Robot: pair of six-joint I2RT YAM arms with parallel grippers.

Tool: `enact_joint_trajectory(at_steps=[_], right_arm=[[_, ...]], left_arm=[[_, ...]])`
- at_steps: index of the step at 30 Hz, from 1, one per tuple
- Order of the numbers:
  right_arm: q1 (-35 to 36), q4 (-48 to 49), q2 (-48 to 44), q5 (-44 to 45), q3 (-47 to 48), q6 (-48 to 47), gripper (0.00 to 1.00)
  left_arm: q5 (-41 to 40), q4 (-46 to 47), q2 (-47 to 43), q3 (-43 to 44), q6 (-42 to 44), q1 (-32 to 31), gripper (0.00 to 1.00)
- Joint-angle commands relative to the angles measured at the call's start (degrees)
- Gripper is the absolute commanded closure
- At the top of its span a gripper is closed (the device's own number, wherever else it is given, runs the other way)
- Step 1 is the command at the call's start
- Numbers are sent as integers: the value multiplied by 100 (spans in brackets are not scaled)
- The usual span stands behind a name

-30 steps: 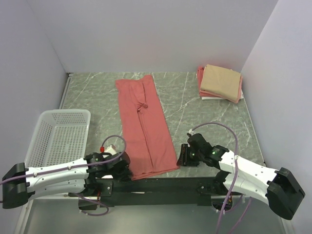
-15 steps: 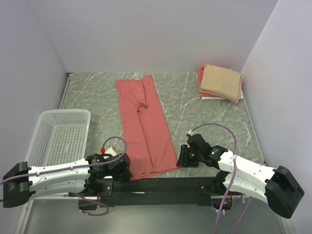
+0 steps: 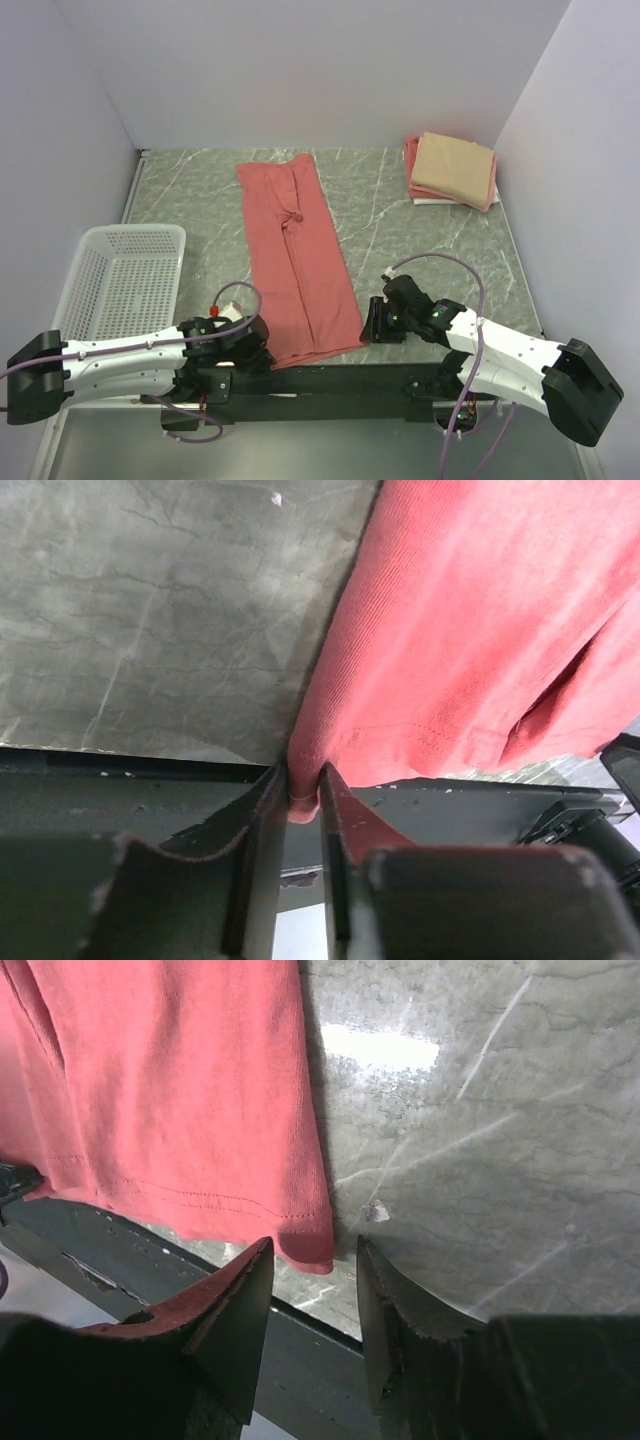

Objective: Fold and stack the t-shirts
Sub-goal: Fold the tshirt

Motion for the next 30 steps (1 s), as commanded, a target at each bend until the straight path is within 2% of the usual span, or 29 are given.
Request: enact_joint_trajectory(at_steps=[1,5,6,9,11,12,16,20,24,28,30], right_arm=[[86,166,105,28,-94,93,55],[138,237,158,-25,-94,154,67],[138,237,158,-34,-85,172,71],[217,245,105,-34,-76,242,81],[270,228,52,-25,-94,303,92],[322,237,35,-16,-120,321,100],[489,141,-166,10,-199,532,100],[946,-220,-623,212,-147,866,100],[991,-702,-950,545,264,823,100],[982,-748,-503,924,922,472,100],[991,-652,-39,1082,1388,331,100]], left_arm=[[87,-79,106,-149,-69,-68,77],[87,-53,71,-105,1,-68,89],[87,-105,80,-53,45,-68,99],[52,-359,106,122,194,-68,99],[35,-465,142,228,300,-68,99],[34,-579,176,324,396,-68,99],[113,-825,221,483,616,-59,99],[219,-1098,37,606,766,-68,99],[44,-1353,-235,817,792,-68,99],[-334,-1143,-298,1002,897,20,100],[-475,-810,-245,1125,1274,353,100]])
